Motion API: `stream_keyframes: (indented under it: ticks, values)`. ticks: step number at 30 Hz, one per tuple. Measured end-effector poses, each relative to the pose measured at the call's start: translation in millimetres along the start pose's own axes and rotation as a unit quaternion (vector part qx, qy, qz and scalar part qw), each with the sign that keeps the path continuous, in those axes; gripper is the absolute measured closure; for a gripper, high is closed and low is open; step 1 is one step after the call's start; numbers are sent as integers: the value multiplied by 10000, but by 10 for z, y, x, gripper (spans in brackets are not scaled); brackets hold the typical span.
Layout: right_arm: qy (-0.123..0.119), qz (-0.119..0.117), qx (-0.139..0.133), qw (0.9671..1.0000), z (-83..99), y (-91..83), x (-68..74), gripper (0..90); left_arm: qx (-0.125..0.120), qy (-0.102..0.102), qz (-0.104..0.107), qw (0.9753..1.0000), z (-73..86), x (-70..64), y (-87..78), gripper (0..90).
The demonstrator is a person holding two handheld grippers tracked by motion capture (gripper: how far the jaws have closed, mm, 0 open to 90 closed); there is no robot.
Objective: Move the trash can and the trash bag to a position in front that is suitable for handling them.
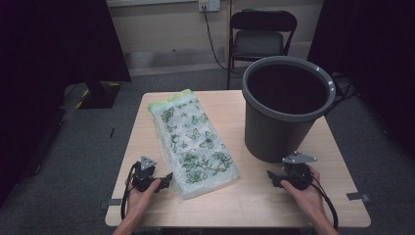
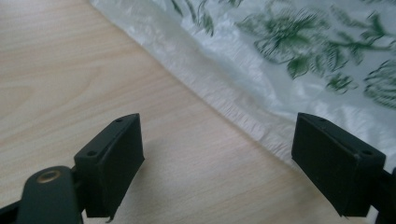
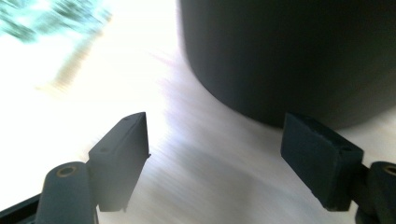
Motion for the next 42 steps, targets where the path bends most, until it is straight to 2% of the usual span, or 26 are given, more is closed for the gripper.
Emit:
stream_keyframes:
  ticks: [3,6,8,10,11,12,13,15,17,19,21,22,24,26,27,30,34,37,42]
  values:
    - [-270,-228,-180,9992,-183,40,212,250,-212,-30,61,9998,-115,-24,-54,160]
    - [-443,-536,-335,9970,-391,128,430,283,-283,132,134,9994,-209,-56,-50,163]
    - [-541,-711,-428,9951,-511,214,578,331,-349,183,292,9988,-281,-113,19,163]
    - [-606,-980,-439,9924,-593,322,751,351,-234,481,248,9983,-342,-174,108,172]
    - [-718,-986,-438,9916,-627,382,817,357,-208,625,257,9975,-368,-209,145,172]
    - [-831,-984,-470,9906,-662,439,867,382,-225,637,276,9973,-394,-237,180,179]
    - [-832,-1044,-475,9899,-693,494,905,394,-211,619,300,9974,-410,-255,207,196]
    - [-877,-1081,-389,9895,-729,609,939,393,-186,518,475,9974,-414,-290,237,200]
    - [-907,-1098,-239,9895,-735,736,943,370,-129,647,535,9964,-385,-296,236,216]
    - [-854,-1146,-187,9896,-728,844,944,374,-95,643,530,9965,-336,-270,245,232]
    - [-814,-1190,-82,9895,-688,914,967,381,-100,525,640,9965,-301,-261,243,243]
    - [-844,-1262,-38,9884,-662,941,986,387,-59,539,652,9964,-291,-254,238,243]
    - [-857,-1368,101,9868,-603,976,1033,394,-86,576,664,9961,-294,-265,222,243]
    - [-884,-1369,90,9866,-590,986,1060,388,-150,677,622,9956,-307,-273,190,243]
    - [-843,-1451,95,9858,-589,979,1088,390,-155,697,638,9954,-308,-279,174,243]
    - [-970,-1524,61,9835,-570,954,1192,399,-158,749,659,9949,-305,-273,126,243]
    - [-1239,-1713,8,9774,-535,898,1412,437,-159,671,721,9950,-292,-265,109,243]
    - [-1386,-1890,-63,9721,-518,860,1566,501,-161,624,794,9948,-289,-270,104,243]
    - [-1637,-2132,-78,9632,-507,825,1834,511,-210,512,777,9954,-303,-224,92,243]
Point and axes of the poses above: each handheld gripper's, and its own axes: y roughly forward along the jaws, z roughly out of its underside, x roughly to its left, the point moved 8 cm from there along y, roughly forward along the jaws, and after that the axes turned 2 degrees about z, right-handed, at the moved point
